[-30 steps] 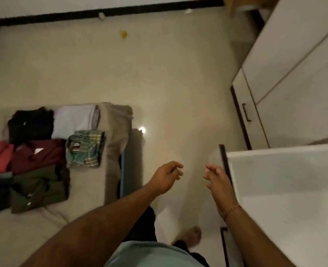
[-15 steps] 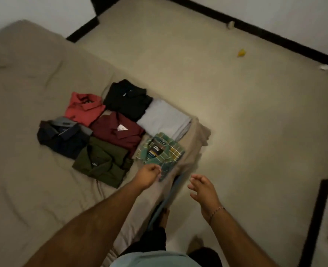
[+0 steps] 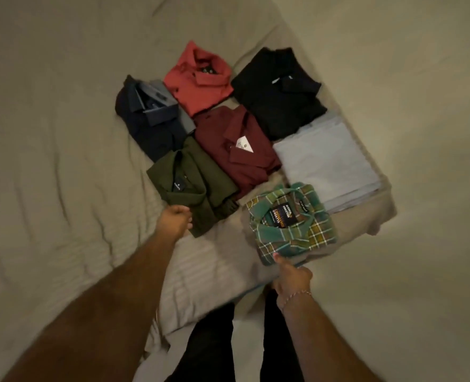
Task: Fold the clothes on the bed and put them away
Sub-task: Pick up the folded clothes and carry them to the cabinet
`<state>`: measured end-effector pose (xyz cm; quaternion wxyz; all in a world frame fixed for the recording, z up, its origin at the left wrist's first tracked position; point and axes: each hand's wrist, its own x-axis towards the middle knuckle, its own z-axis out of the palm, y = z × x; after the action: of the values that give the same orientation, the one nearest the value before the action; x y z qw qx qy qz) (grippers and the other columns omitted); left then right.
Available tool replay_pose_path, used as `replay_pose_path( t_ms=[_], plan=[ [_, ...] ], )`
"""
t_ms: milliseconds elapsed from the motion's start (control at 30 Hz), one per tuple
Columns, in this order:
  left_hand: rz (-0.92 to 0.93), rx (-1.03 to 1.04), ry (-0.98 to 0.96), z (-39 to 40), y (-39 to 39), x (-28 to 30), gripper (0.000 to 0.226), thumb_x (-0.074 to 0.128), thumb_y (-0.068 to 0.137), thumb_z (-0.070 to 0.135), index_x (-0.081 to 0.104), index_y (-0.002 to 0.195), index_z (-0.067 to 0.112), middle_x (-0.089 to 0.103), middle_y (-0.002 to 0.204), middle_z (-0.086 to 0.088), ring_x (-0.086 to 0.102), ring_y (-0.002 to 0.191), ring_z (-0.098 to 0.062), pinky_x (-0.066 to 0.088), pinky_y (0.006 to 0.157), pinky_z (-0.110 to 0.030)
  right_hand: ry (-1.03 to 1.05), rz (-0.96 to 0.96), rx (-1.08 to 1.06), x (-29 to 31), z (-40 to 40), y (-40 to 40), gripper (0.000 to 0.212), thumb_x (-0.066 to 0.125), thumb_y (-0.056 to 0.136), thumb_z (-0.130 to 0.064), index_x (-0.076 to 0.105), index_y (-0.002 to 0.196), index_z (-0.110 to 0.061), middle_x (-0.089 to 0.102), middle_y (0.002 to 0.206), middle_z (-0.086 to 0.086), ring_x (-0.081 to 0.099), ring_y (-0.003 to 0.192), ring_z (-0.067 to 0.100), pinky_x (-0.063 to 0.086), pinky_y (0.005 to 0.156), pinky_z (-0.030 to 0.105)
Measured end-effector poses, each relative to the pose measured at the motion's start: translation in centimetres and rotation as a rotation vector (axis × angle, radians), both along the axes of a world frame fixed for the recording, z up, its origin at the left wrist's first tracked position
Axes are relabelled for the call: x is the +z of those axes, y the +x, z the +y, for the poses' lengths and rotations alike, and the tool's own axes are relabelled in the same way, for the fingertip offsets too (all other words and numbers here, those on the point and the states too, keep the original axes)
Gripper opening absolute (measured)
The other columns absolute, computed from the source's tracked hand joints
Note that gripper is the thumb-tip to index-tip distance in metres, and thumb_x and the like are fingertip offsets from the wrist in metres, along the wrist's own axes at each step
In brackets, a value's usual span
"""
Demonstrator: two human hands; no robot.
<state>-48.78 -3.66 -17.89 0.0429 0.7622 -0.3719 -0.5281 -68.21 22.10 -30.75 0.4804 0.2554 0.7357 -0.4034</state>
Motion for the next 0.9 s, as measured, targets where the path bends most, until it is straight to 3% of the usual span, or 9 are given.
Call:
replay_pose_path(
  t_ms=[100,200,267,333,467,567,667,767,900],
  plan=[
    [-0.016,0.048,0.078,-1.2,1.1,-1.5,0.013,0.061,0.102,0.014,0.057,0.113,0.019,0.061,0.098,-0.013,0.058,0.071,-0.021,0.049,0.064,-0.032,-0.011,-0.051,-0.089,4.7,-2.3,-0.6,0.118,0.102,0.031,-0.049,0.051,0.131,-0.015,0.069,0.121,0.011,0.07,0.099,0.031,0.06,0.09,0.057],
    [-0.034,0.102,-0.056,-2.3,1.4,-2.7,0.048,0.07,0.097,0.014,0.043,0.136,0.022,0.054,0.12,-0.009,0.06,0.096,-0.028,0.057,0.078,-0.048,-0.058,-0.116,-0.129,8.3,-4.5,-2.3,0.06,0.091,0.077,-0.032,0.062,0.126,-0.01,0.071,0.105,0.007,0.065,0.084,0.019,0.057,0.078,0.038],
    [0.063,0.168,-0.11,-2.8,1.3,-3.5,0.057,0.07,0.097,0.012,0.038,0.143,0.021,0.056,0.127,-0.004,0.06,0.108,-0.025,0.051,0.088,-0.045,-0.033,-0.147,-0.118,8.4,-5.1,-3.0,0.046,0.085,0.085,-0.03,0.066,0.121,-0.009,0.068,0.091,0.006,0.06,0.074,0.016,0.054,0.072,0.034],
    [0.194,0.297,-0.057,-3.2,1.2,-4.1,0.055,0.069,0.098,0.019,0.04,0.143,0.027,0.061,0.133,0.003,0.061,0.115,-0.017,0.049,0.098,-0.043,-0.04,-0.12,-0.12,8.2,-5.7,-3.2,0.044,0.084,0.086,-0.022,0.062,0.123,-0.011,0.068,0.097,0.005,0.058,0.073,0.014,0.052,0.067,0.031],
    [0.253,0.473,0.029,-4.2,1.5,-5.0,0.047,0.063,0.1,0.043,0.052,0.142,0.027,0.065,0.135,0.001,0.062,0.119,-0.018,0.045,0.081,-0.032,-0.076,-0.052,-0.186,7.9,-6.2,-3.0,0.061,0.086,0.081,-0.012,0.054,0.133,-0.014,0.067,0.127,0.007,0.063,0.094,0.018,0.053,0.075,0.034],
    [0.333,0.588,0.095,-5.0,1.9,-5.5,0.051,0.057,0.099,0.057,0.062,0.136,0.023,0.068,0.131,-0.002,0.064,0.12,-0.022,0.052,0.083,-0.035,-0.147,-0.057,-0.202,7.6,-6.4,-3.0,0.051,0.088,0.078,-0.017,0.061,0.122,-0.02,0.07,0.119,0.006,0.064,0.088,0.017,0.053,0.069,0.032],
    [0.394,0.62,0.079,-5.5,2.0,-5.9,0.042,0.058,0.102,0.052,0.063,0.129,0.019,0.07,0.118,-0.007,0.068,0.108,-0.025,0.058,0.082,-0.042,-0.263,-0.093,-0.222,7.6,-7.0,-3.4,0.061,0.091,0.068,-0.022,0.065,0.122,-0.019,0.073,0.11,0.002,0.068,0.088,0.016,0.058,0.073,0.033],
    [0.454,0.641,0.035,-5.7,1.7,-6.1,0.035,0.068,0.098,0.041,0.068,0.125,0.018,0.074,0.118,-0.007,0.072,0.102,-0.022,0.06,0.078,-0.04,-0.331,-0.112,-0.241,7.2,-7.8,-3.8,0.071,0.089,0.066,-0.019,0.065,0.132,-0.019,0.075,0.123,0.005,0.07,0.113,0.029,0.057,0.096,0.055],
    [0.596,0.605,0.063,-6.0,1.6,-6.7,0.047,0.076,0.092,0.035,0.067,0.134,0.017,0.073,0.128,-0.009,0.071,0.116,-0.027,0.057,0.098,-0.05,-0.385,-0.113,-0.245,7.1,-8.4,-4.3,0.05,0.08,0.083,-0.007,0.066,0.129,-0.018,0.074,0.125,0.008,0.071,0.112,0.033,0.057,0.094,0.058]
  ],
)
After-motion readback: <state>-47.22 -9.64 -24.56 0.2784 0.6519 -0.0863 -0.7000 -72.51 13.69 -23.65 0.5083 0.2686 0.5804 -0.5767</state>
